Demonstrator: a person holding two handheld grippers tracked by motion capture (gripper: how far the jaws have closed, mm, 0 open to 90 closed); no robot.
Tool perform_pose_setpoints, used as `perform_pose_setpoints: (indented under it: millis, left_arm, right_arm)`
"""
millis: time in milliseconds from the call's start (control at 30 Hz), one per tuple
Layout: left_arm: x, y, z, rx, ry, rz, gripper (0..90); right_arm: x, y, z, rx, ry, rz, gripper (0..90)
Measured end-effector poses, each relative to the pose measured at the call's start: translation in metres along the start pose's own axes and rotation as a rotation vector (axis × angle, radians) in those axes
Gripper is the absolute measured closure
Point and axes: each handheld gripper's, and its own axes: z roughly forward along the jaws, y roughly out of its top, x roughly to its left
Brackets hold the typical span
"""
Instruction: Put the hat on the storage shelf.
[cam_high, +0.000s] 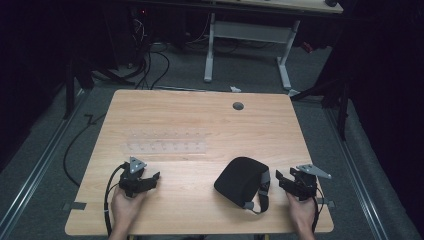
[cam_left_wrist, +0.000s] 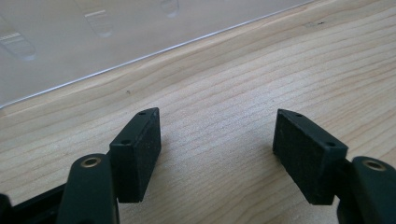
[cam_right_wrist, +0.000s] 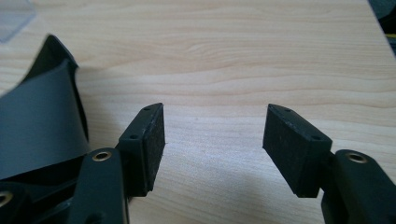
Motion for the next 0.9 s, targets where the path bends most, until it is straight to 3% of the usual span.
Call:
perform_pose_setpoints:
  millis: [200,400,533,667,900]
  left_arm:
    - [0.0,0.0,0.0,-0.004,0.004,-0.003,33.8]
    - [0.0,0.0,0.0,-0.003,0.01,0.0,32.9]
    - [0.001,0.0,0.0,-0.004,0.013,0.001,32.1]
    - [0.001,0.0,0.0,-0.002,0.013,0.002,31.8]
    - [0.001,0.0,0.001,-0.002,0.014,0.002,31.3]
  right_arm:
    - [0.004,0.003,-0.02,-0.056,0.061,0.003,36.7]
    - [0.018,0.003,-0.026,-0.061,0.115,-0.032,33.7]
    - [0.031,0.005,-0.021,-0.067,0.164,-0.056,28.1]
    - [0.043,0.008,-0.011,-0.039,0.215,-0.076,26.2]
    - [0.058,0.012,0.005,-0.004,0.245,-0.109,25.5]
